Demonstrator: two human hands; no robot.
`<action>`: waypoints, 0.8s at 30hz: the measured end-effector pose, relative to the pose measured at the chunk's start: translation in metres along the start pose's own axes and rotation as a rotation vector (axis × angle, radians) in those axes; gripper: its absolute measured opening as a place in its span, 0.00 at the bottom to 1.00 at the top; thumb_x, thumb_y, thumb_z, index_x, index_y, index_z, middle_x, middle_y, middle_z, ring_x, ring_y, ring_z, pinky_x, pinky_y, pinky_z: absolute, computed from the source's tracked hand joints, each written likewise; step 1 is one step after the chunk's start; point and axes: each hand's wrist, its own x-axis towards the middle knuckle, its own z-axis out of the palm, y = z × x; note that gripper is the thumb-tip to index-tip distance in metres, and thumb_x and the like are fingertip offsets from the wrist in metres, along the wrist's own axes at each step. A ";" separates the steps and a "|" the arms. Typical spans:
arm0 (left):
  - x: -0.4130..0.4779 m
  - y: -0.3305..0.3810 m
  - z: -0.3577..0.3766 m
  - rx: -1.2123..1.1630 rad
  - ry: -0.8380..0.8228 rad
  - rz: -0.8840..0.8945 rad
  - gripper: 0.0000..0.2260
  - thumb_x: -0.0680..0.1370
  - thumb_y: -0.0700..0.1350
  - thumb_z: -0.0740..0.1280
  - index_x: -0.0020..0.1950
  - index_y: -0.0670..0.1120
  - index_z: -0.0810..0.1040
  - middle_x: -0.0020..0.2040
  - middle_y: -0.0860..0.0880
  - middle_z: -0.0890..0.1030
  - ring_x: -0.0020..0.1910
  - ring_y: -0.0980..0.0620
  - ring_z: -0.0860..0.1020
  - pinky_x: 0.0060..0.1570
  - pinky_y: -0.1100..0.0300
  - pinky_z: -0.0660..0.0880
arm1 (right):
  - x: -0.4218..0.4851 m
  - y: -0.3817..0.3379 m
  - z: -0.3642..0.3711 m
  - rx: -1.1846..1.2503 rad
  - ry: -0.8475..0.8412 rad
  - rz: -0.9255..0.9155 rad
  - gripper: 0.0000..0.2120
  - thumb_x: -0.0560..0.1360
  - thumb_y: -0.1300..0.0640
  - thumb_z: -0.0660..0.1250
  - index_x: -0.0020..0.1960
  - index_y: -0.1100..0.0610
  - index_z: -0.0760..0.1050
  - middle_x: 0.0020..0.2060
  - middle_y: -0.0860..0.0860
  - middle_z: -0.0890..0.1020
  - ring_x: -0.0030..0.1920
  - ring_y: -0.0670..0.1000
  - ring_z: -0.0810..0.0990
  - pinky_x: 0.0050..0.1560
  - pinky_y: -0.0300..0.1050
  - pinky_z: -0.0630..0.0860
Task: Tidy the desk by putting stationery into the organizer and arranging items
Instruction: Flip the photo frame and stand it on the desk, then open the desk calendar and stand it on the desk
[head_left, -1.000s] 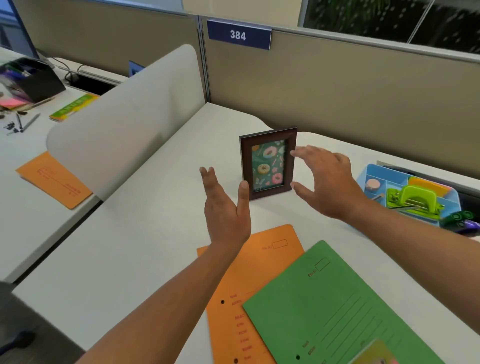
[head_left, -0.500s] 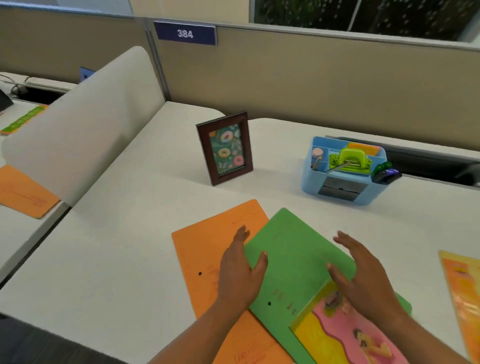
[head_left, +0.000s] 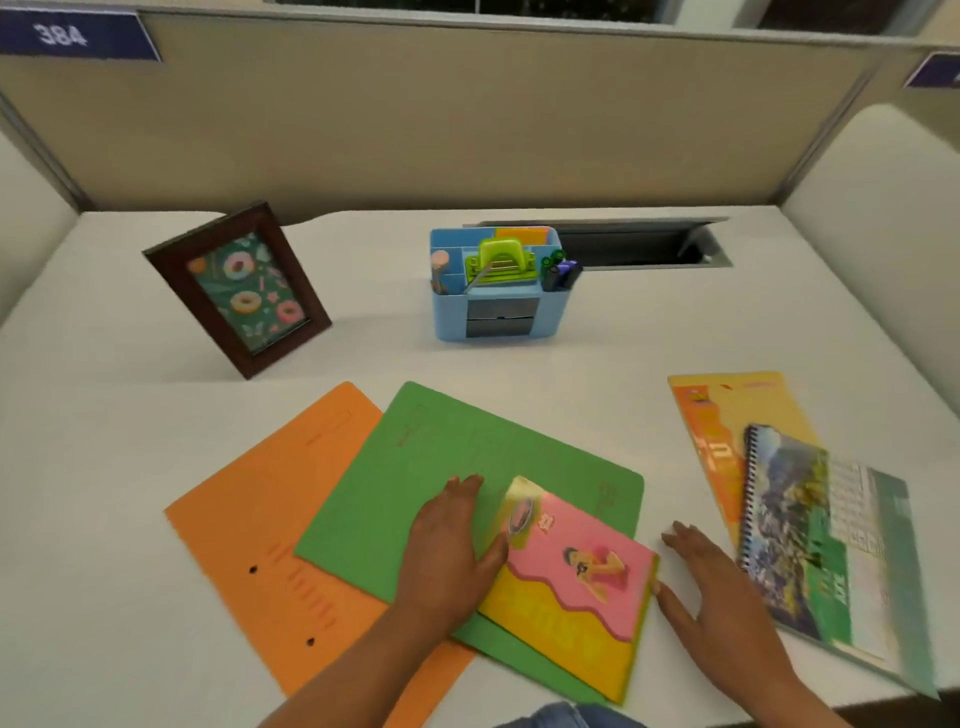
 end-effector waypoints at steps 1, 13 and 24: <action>0.000 0.004 0.002 0.020 -0.023 0.030 0.32 0.77 0.59 0.63 0.77 0.49 0.57 0.76 0.49 0.64 0.75 0.50 0.59 0.74 0.58 0.54 | -0.001 0.002 0.002 -0.002 0.002 -0.004 0.32 0.73 0.35 0.55 0.72 0.49 0.68 0.72 0.47 0.69 0.72 0.49 0.66 0.69 0.51 0.63; 0.001 0.021 0.011 0.105 -0.064 -0.025 0.31 0.75 0.61 0.63 0.74 0.49 0.63 0.74 0.50 0.66 0.73 0.50 0.64 0.72 0.52 0.62 | 0.003 -0.002 -0.006 0.090 -0.073 -0.030 0.24 0.76 0.44 0.66 0.70 0.46 0.68 0.72 0.42 0.66 0.75 0.47 0.61 0.73 0.44 0.56; 0.028 0.164 0.064 -0.097 0.000 0.069 0.25 0.77 0.56 0.66 0.72 0.50 0.68 0.71 0.54 0.70 0.70 0.55 0.66 0.67 0.64 0.60 | 0.044 0.077 -0.089 0.303 0.064 -0.046 0.10 0.75 0.52 0.70 0.56 0.45 0.79 0.64 0.43 0.75 0.65 0.47 0.71 0.66 0.45 0.67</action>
